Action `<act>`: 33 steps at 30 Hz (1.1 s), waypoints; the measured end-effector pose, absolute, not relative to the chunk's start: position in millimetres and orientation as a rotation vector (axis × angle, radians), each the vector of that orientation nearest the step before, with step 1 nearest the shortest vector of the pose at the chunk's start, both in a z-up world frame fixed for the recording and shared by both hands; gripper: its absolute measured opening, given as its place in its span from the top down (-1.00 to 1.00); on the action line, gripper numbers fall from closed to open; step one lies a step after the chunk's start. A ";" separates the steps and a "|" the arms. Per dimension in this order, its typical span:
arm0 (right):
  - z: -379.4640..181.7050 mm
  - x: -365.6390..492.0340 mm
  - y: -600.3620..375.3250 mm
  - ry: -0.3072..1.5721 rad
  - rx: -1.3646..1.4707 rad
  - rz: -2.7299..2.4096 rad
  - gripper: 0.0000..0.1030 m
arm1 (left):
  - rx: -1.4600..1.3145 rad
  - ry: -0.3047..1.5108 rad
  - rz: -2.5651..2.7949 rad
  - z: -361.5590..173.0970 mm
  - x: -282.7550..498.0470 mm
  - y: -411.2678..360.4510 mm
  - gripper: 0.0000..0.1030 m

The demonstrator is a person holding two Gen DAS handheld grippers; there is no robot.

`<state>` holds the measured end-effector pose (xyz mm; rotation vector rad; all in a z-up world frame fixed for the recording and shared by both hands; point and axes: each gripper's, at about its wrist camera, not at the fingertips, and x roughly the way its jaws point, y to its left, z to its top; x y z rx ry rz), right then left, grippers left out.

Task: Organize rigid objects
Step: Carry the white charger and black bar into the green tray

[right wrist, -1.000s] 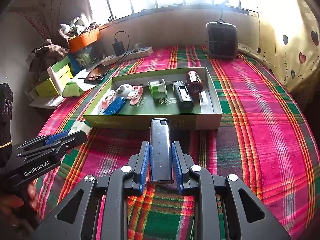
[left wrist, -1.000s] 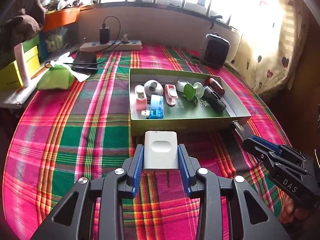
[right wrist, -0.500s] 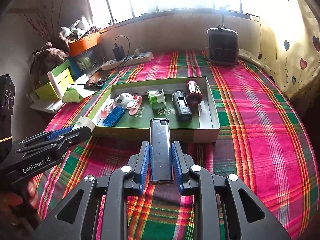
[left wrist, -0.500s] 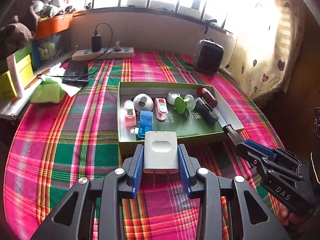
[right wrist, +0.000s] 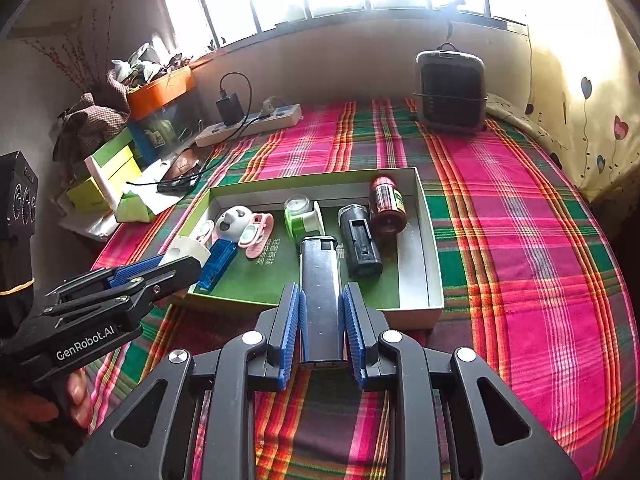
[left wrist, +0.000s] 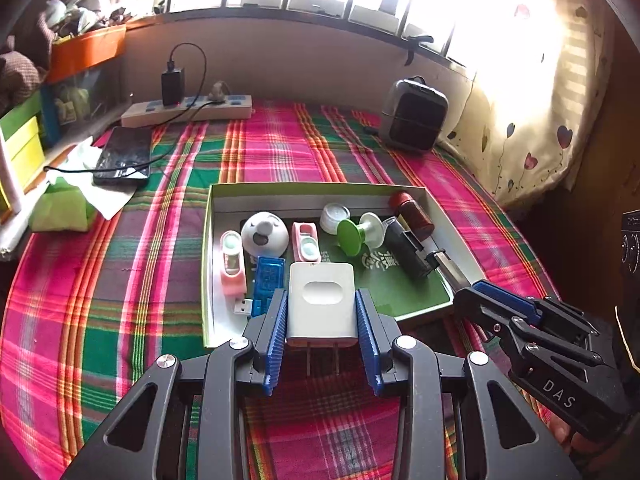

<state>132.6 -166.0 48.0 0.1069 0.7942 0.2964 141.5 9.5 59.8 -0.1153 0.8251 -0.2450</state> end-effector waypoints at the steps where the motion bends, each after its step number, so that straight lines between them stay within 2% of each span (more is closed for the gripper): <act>1: 48.4 135.3 -165.8 0.796 0.108 0.298 0.52 | -0.115 0.827 -0.245 59.4 144.7 9.0 0.37; 17: 32.2 177.8 -159.8 0.895 0.112 0.330 0.52 | -0.102 0.874 -0.262 45.7 181.5 -4.5 0.37; 33: 23.8 188.1 -155.0 0.901 0.028 0.291 0.53 | -0.092 0.906 -0.264 33.7 194.9 -12.8 0.37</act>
